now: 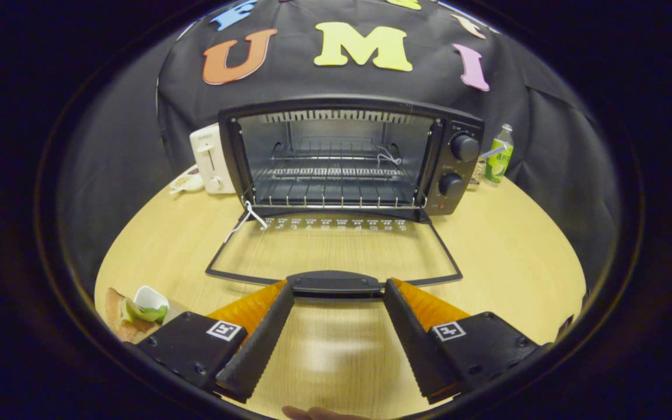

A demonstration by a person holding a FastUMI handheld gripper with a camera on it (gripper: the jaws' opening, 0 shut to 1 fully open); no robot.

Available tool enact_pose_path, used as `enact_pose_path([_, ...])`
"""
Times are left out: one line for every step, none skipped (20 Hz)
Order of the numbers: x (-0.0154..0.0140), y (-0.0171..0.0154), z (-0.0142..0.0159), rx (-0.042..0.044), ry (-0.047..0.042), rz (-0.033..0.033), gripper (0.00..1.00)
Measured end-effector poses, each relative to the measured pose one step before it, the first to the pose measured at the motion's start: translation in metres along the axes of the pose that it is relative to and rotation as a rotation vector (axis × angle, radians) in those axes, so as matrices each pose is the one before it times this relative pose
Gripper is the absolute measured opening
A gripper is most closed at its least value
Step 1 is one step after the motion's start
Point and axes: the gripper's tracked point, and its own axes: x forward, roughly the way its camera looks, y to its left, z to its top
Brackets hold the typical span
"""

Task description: Open the toaster oven, put the food inside, and close the toaster oven door.

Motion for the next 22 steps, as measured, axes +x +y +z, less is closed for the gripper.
enact_pose_path([-0.00079, -0.00056, 0.00012, -0.00582, -0.00523, 0.00219, 1.0])
enact_pose_path([0.00196, -0.00027, -0.00216, -0.00287, 0.00239, 0.00258, 1.0])
enact_pose_path([-0.00038, 0.00078, 0.0005, -0.00418, 0.00167, 0.00694, 1.0])
enact_pose_path([-0.00113, 0.0, -0.00034, -0.00525, 0.01033, 0.01444, 1.0])
enact_pose_path([-0.00209, 0.00367, 0.00292, 0.00425, 0.00419, 0.04001, 1.0])
enact_pose_path([-0.00518, 0.00596, 0.00387, 0.00624, -0.00076, 0.04511, 1.0])
enact_pose_path([-0.00598, 0.00157, 0.00352, 0.014, 0.01188, 0.02769, 1.0])
enact_pose_path([-0.0077, 0.00428, 0.00036, 0.00637, 0.02996, 0.04449, 1.0])
enact_pose_path([-0.009, 0.00953, 0.00324, 0.02068, 0.02164, 0.06119, 1.0])
enact_pose_path([-0.00985, 0.01346, 0.00142, 0.01784, 0.02252, 0.07458, 0.99])
enact_pose_path([-0.00919, 0.01396, 0.00206, 0.01191, 0.02615, 0.06912, 0.98])
enact_pose_path([-0.01045, 0.01088, -0.00173, 0.00422, 0.03302, 0.04782, 0.98])
enact_pose_path([-0.00766, 0.00715, 0.00031, 0.00244, 0.02399, 0.02204, 0.98])
enact_pose_path([-0.00493, 0.00638, -0.00144, -0.00853, 0.02053, 0.01239, 0.98])
enact_pose_path([-0.00278, 0.00458, -0.00149, -0.01904, 0.02578, 0.00943, 0.98])
enact_pose_path([-0.00151, 0.00408, -0.00403, -0.01681, 0.02441, 0.00195, 0.98])
enact_pose_path([-0.00137, 0.00461, -0.00376, -0.00777, 0.02847, 0.01383, 0.98])
enact_pose_path([0.00079, 0.00876, -0.00323, 0.00839, 0.02308, 0.02695, 0.98])
enact_pose_path([0.0011, 0.00891, -0.0038, 0.02619, 0.02843, 0.0275, 0.99])
enact_pose_path([0.00131, 0.00932, -0.00589, 0.03326, 0.03987, 0.03121, 0.98])
enact_pose_path([0.00219, 0.00897, -0.00644, 0.03583, 0.04758, 0.03493, 0.99])
enact_pose_path([0.00338, 0.00896, -0.00635, 0.03078, 0.05018, 0.03642, 0.99])
